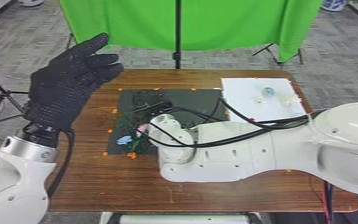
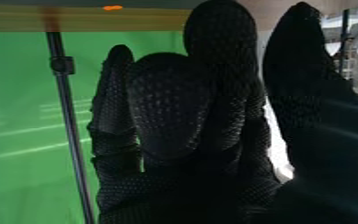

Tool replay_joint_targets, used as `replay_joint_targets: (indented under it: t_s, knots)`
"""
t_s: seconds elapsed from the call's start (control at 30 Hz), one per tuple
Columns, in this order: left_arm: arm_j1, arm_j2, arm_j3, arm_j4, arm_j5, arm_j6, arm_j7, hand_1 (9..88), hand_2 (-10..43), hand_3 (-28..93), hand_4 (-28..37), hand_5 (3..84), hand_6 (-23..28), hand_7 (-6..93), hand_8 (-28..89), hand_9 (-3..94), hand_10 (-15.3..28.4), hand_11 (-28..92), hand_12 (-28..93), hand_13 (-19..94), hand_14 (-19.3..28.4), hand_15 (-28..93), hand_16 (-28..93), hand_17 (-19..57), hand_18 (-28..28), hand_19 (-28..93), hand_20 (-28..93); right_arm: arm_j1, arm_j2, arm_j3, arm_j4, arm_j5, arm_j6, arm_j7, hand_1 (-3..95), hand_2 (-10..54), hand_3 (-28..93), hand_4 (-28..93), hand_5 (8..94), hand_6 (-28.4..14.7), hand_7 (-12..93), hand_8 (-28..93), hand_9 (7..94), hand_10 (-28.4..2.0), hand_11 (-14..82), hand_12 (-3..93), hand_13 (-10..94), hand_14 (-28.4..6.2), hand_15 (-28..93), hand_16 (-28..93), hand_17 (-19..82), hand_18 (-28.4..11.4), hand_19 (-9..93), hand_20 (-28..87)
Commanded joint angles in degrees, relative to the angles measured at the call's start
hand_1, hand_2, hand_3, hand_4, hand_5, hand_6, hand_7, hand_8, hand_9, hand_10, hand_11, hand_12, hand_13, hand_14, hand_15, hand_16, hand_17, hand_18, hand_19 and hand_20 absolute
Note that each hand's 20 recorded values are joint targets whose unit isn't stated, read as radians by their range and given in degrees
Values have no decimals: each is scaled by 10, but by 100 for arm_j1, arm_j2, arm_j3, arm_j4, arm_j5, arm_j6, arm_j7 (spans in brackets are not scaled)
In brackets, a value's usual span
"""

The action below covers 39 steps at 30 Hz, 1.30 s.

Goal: Arrange flowers

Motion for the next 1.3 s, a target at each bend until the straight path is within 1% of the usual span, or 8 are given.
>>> replay_joint_targets:
  t_s: [0.03, 0.17, 0.23, 0.3, 0.43, 0.83, 1.0, 1.3]
  knots:
    - [106, -63, -28, -1, 18, 95, -37, 246, 65, 788, -195, 373, 99, 157, -101, 343, 220, 294, 119, 235, 284, 509, -87, -81, 253, 573, 259, 113, 26, 55, -22, -20, 178, 46, 472, -95, 589, -283, 717, 41, 151, -65, 935, -75, 342, 201, 851, -39, 664, 197, 310, -171, 871, 108]
    - [382, -104, -190, -86, 9, 210, 4, 246, 65, 788, -195, 373, 99, 157, -101, 344, 220, 294, 119, 236, 284, 509, -87, -81, 253, 572, 260, 106, 188, 169, -208, -3, 272, -141, 453, -95, 618, -283, 708, 40, 152, -83, 935, -76, 341, 203, 851, -41, 665, 198, 310, -174, 870, 112]
    - [568, -83, -302, -153, 4, 291, 96, 246, 65, 788, -195, 373, 99, 157, -101, 344, 220, 295, 119, 235, 284, 508, -87, -81, 253, 572, 260, 162, 293, 196, -364, 57, 375, -298, 390, -95, 691, -283, 722, 37, 154, -121, 934, -80, 342, 203, 850, -44, 666, 199, 309, -177, 870, 117]
    - [669, -144, -361, -193, 2, 369, 61, 246, 65, 788, -196, 373, 99, 157, -102, 344, 220, 296, 120, 235, 284, 508, -86, -81, 253, 572, 260, 191, 401, 177, -485, 11, 369, -420, 369, -68, 728, -282, 735, 31, 161, -90, 935, -86, 342, 203, 847, -50, 671, 199, 307, -179, 868, 121]
    - [745, -268, -477, -233, 21, 393, -48, 247, 66, 788, -196, 374, 100, 157, -102, 344, 220, 296, 119, 235, 284, 509, -86, -81, 253, 571, 260, -73, 731, 626, -809, 281, -251, -909, 318, -4, 775, -277, 756, 26, 146, -103, 937, -95, 345, 205, 841, -63, 683, 201, 302, -190, 869, 130]
    - [525, -320, -378, -198, 13, 491, -229, 245, 65, 788, -196, 374, 99, 158, -101, 344, 219, 298, 119, 236, 284, 510, -86, -81, 253, 570, 261, -714, 1164, 1346, -1045, 38, -2143, -1530, 256, 52, 915, -163, 813, 14, 146, -32, 937, -113, 419, 215, 821, -98, 768, 214, 298, -211, 864, 169]
    - [592, -334, -412, -203, 0, 472, -254, 245, 65, 789, -196, 374, 99, 157, -102, 345, 220, 297, 118, 236, 284, 509, -87, -82, 253, 570, 261, -883, 1193, 1462, -1089, 43, -2437, -1524, 249, 52, 929, -133, 826, 12, 141, -27, 937, -116, 448, 218, 820, -102, 789, 218, 294, -214, 857, 176]
    - [570, -357, -409, -171, 9, 393, -317, 245, 65, 789, -196, 374, 100, 157, -102, 345, 221, 296, 118, 236, 284, 509, -86, -81, 252, 569, 261, -965, 1119, 1438, -1100, 44, -2396, -1449, 247, 56, 932, -137, 834, 13, 132, -29, 937, -117, 468, 219, 822, -104, 803, 222, 291, -216, 849, 185]
